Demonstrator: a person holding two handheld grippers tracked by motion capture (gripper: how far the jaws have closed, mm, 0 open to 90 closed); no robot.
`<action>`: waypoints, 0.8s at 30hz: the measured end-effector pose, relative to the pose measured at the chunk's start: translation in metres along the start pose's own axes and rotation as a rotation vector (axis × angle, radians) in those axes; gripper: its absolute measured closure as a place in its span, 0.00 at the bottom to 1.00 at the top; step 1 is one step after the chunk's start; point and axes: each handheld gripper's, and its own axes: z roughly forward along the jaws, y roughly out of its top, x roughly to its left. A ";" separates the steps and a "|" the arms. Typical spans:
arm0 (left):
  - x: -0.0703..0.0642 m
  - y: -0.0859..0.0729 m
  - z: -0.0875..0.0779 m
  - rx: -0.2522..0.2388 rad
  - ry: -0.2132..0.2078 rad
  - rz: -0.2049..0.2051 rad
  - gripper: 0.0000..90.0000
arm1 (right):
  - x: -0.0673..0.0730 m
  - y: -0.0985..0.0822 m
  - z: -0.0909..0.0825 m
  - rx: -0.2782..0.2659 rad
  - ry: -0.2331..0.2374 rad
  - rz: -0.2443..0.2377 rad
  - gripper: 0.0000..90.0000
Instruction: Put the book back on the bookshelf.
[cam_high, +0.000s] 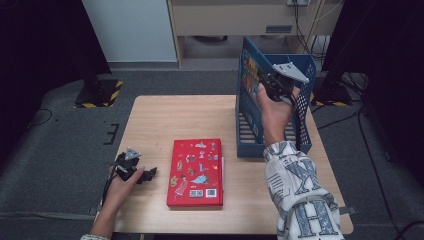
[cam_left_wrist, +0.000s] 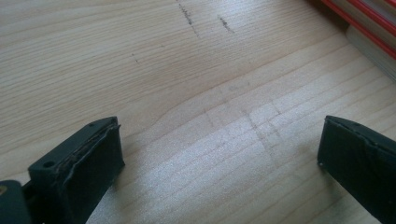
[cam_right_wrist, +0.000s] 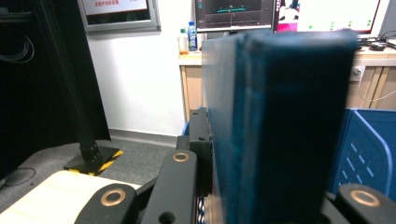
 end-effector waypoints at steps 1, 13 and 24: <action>0.000 0.000 0.000 0.000 0.000 0.000 0.00 | 0.000 -0.002 0.000 0.004 0.003 -0.003 0.91; 0.000 0.000 0.000 0.001 0.000 0.000 0.00 | -0.001 -0.033 0.007 0.030 -0.001 -0.014 0.91; 0.000 0.000 0.000 0.001 -0.001 0.001 0.00 | 0.001 -0.046 0.004 0.050 -0.004 -0.016 0.91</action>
